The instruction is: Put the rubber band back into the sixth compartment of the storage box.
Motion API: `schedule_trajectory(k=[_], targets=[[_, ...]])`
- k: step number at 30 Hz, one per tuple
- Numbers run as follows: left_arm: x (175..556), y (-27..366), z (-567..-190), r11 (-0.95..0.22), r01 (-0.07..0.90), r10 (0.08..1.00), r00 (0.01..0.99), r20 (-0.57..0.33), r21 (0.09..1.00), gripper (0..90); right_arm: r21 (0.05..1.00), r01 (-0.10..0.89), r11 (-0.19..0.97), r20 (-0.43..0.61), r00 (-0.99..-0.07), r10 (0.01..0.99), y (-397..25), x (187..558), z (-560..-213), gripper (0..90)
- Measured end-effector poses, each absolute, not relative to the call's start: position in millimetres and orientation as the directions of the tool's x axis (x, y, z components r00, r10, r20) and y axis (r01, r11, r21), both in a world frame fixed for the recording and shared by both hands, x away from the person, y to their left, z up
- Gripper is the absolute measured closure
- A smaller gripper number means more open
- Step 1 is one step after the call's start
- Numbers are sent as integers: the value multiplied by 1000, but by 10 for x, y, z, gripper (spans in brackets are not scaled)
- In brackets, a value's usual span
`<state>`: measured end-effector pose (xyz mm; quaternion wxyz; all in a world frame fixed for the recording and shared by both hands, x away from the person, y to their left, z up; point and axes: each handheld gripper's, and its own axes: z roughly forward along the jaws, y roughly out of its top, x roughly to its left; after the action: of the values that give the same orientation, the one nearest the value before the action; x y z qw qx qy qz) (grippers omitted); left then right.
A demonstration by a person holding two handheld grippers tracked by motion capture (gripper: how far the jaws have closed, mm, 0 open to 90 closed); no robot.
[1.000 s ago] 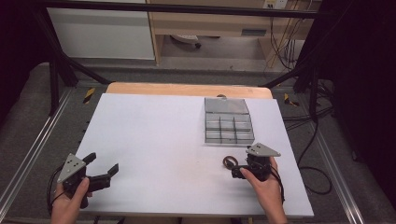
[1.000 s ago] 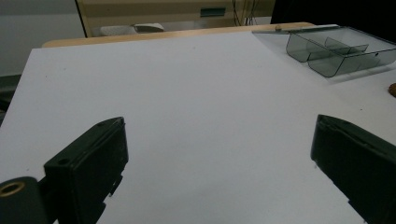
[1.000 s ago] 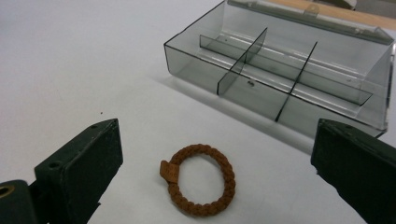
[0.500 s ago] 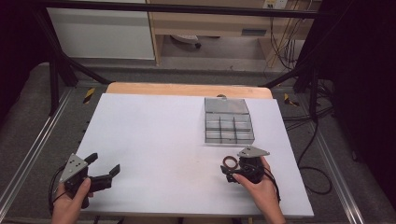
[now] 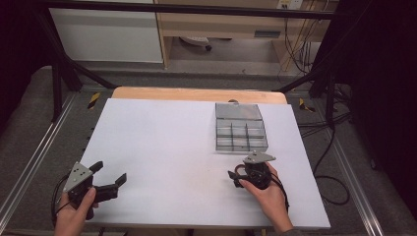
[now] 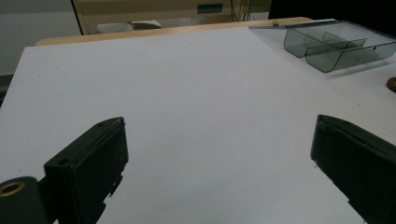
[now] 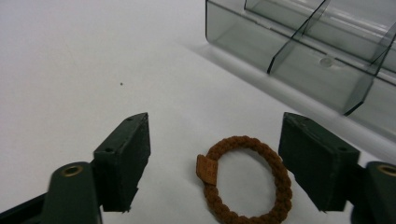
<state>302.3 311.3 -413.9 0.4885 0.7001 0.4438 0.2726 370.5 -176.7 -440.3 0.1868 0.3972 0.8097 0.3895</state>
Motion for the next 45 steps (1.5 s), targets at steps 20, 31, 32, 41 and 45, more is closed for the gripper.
schedule_trajectory(k=[20, 31, 32, 41, 45], targets=[[3024, 3103, -4137, -133, 354, 886, 461, -49, 926, 40, 730, 525, 438, -11, -631, 775, -1770, 3659, -4512, 834], [3027, 3123, -4138, -118, 357, 890, 451, -61, 927, 41, 772, 500, 392, 8, -624, 781, -1840, 3598, -4439, 852], [3024, 3123, -4134, -118, 355, 890, 453, -61, 927, 41, 774, 499, 390, 8, -624, 781, -1838, 3589, -4432, 852], [3024, 3119, -4131, -128, 353, 888, 457, -51, 927, 40, 801, 457, 387, -17, -628, 778, -1857, 3533, -4354, 853], [3023, 3123, -4127, -126, 352, 890, 454, -51, 927, 40, 813, 442, 379, -20, -629, 777, -1873, 3518, -4330, 853]])
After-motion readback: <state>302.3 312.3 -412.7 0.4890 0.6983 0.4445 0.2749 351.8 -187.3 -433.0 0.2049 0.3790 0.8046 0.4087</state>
